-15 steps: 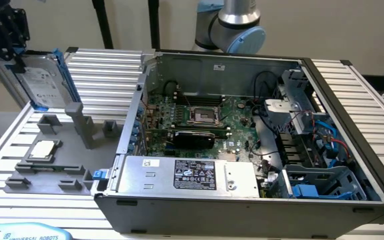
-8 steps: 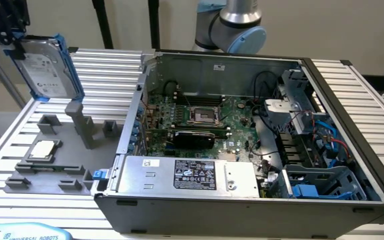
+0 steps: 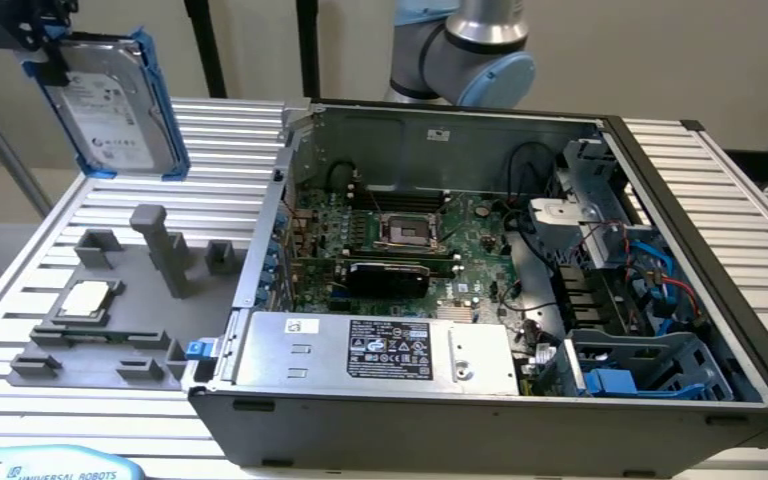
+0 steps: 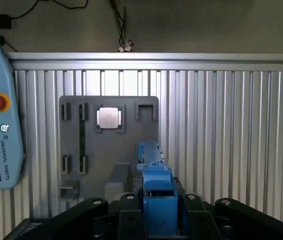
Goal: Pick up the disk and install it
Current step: 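Pick up the disk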
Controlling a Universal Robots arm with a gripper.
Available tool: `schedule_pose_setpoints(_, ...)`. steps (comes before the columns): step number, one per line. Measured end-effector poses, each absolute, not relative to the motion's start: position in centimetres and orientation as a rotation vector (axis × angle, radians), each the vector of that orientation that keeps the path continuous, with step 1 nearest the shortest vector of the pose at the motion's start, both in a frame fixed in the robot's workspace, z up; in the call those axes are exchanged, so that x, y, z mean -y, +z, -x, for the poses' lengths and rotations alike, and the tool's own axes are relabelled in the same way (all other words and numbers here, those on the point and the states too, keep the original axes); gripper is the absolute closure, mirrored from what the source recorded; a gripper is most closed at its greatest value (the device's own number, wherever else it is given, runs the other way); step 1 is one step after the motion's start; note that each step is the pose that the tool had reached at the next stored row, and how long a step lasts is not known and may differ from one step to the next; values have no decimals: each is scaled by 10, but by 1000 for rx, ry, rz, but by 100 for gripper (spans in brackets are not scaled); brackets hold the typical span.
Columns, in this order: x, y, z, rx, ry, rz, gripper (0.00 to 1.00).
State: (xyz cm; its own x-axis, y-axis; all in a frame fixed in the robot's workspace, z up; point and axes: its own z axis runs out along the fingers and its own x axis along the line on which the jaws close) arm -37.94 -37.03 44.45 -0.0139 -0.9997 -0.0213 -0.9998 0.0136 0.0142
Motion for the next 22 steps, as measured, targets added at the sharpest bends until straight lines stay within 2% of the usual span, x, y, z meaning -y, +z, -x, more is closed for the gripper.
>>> schedule_pose_setpoints(17, 386, 521, 302, -2237, 52, 2206, 67)
schedule_pose_setpoints(22, 392, 530, 279, -2237, 53, 2207, 67)
